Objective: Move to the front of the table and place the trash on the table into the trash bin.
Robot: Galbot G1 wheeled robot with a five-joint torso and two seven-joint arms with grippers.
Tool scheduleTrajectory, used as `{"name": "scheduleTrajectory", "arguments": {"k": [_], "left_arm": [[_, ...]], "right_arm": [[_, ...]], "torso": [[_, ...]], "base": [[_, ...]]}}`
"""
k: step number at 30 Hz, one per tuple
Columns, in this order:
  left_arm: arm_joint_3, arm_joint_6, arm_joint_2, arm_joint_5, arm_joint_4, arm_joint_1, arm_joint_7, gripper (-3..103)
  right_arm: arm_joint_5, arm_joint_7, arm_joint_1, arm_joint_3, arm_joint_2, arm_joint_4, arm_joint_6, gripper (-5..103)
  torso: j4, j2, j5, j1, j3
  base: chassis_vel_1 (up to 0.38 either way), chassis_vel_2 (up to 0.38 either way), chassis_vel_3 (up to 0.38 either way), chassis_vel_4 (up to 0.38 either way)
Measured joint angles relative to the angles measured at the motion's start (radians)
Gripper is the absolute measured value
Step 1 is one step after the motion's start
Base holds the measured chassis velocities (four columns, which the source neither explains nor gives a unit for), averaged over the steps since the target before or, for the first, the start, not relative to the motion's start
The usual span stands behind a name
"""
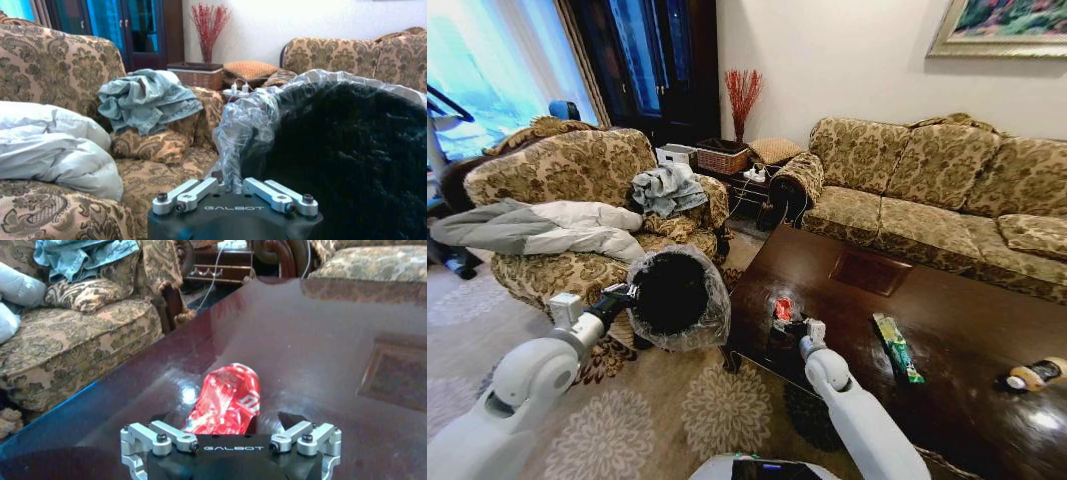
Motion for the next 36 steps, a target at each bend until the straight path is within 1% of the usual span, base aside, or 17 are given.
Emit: {"name": "scheduleTrajectory", "arguments": {"k": [10,12,13,16,17,19,20,21,23,24,25,27,29,30,34,35,36], "left_arm": [[0.001,-0.004,0.002,-0.002,-0.012,0.004,0.001,2],[0.001,-0.004,0.007,-0.011,-0.013,-0.001,-0.001,2],[0.001,-0.004,0.007,-0.011,-0.013,-0.001,-0.001,2],[-0.011,0.000,0.012,-0.029,-0.023,-0.003,-0.006,2],[-0.011,0.000,0.012,-0.029,-0.023,-0.003,-0.006,2],[-0.017,0.001,0.012,-0.030,-0.023,-0.001,-0.006,2],[-0.017,0.001,0.012,-0.030,-0.023,-0.001,-0.006,2],[-0.019,0.001,0.012,-0.030,-0.022,-0.001,-0.006,2],[-0.019,0.001,0.012,-0.030,-0.021,-0.002,-0.006,2],[-0.019,0.001,0.012,-0.030,-0.021,-0.004,-0.006,2],[-0.018,0.001,0.012,-0.030,-0.021,-0.005,-0.006,2],[-0.018,0.001,0.012,-0.030,-0.020,-0.006,-0.006,2],[-0.016,0.001,0.010,-0.030,-0.019,-0.007,-0.006,2],[-0.016,0.001,0.010,-0.030,-0.019,-0.007,-0.006,2],[-0.016,0.001,0.007,-0.029,-0.017,-0.004,-0.004,2],[-0.016,0.001,0.007,-0.029,-0.017,-0.004,-0.004,2],[-0.016,0.001,0.006,-0.029,-0.017,-0.003,-0.004,2]], "right_arm": [[-0.004,-0.019,-0.002,-0.002,0.017,-0.015,-0.012,101],[-0.013,-0.029,-0.004,-0.005,0.019,-0.020,-0.015,95],[-0.013,-0.029,-0.004,-0.005,0.019,-0.020,-0.015,95],[-0.030,-0.060,-0.006,-0.009,0.023,-0.032,-0.013,79],[-0.030,-0.060,-0.006,-0.009,0.023,-0.032,-0.013,79],[-0.033,-0.066,-0.006,-0.009,0.023,-0.035,-0.012,68],[-0.033,-0.066,-0.006,-0.009,0.023,-0.035,-0.012,68],[-0.033,-0.067,-0.006,-0.009,0.022,-0.035,-0.011,62],[-0.033,-0.067,-0.006,-0.009,0.021,-0.035,-0.011,62],[-0.033,-0.067,-0.005,-0.009,0.019,-0.035,-0.011,51],[-0.033,-0.067,-0.005,-0.008,0.017,-0.036,-0.010,46],[-0.033,-0.067,-0.005,-0.008,0.017,-0.036,-0.009,46],[-0.033,-0.068,-0.006,-0.006,0.012,-0.036,-0.005,36],[-0.033,-0.068,-0.006,-0.006,0.012,-0.036,-0.005,36],[-0.033,-0.068,-0.011,-0.001,0.010,-0.036,0.001,14],[-0.033,-0.068,-0.011,-0.001,0.010,-0.036,0.001,14],[-0.035,-0.065,-0.016,0.001,0.010,-0.030,0.001,8]], "torso": [[0.0001,0.000,0.0000,0.000,0.000],[0.0001,0.000,0.0000,0.000,0.000],[0.0001,0.000,0.0000,0.000,0.000],[0.0000,0.000,0.0001,0.000,0.000],[0.0000,0.000,0.0001,0.000,0.000],[0.0001,0.000,0.0001,0.000,0.000],[0.0001,0.000,0.0001,0.000,0.000],[0.0001,0.000,0.0000,0.000,0.000],[0.0001,0.000,0.0000,0.000,0.000],[0.0001,0.000,0.0000,0.000,0.000],[0.0001,0.000,0.0000,0.000,0.000],[0.0001,0.000,0.0000,0.000,0.000],[0.0000,0.000,0.0000,0.000,0.000],[0.0000,0.000,0.0000,0.000,0.000],[0.0001,0.000,0.0000,0.000,0.000],[0.0001,0.000,0.0000,0.000,0.000],[0.0001,0.000,0.0000,0.000,0.000]], "base": [[0.000,0.000,0.000,0.000],[0.000,0.000,0.000,0.000],[0.000,0.000,0.000,0.000],[0.000,0.000,0.000,0.000],[0.000,0.000,0.000,0.000],[0.000,0.000,0.000,0.000],[0.000,0.000,0.000,0.000],[0.000,0.000,0.000,0.000],[0.000,0.000,0.000,0.000],[0.000,0.000,0.000,0.000],[0.000,0.000,0.000,0.000],[0.000,0.000,0.000,0.000],[0.000,0.000,0.000,0.000],[0.000,0.000,0.000,0.000],[0.000,0.000,0.000,0.000],[0.000,0.000,0.000,0.000],[0.000,0.000,0.000,0.000]]}}
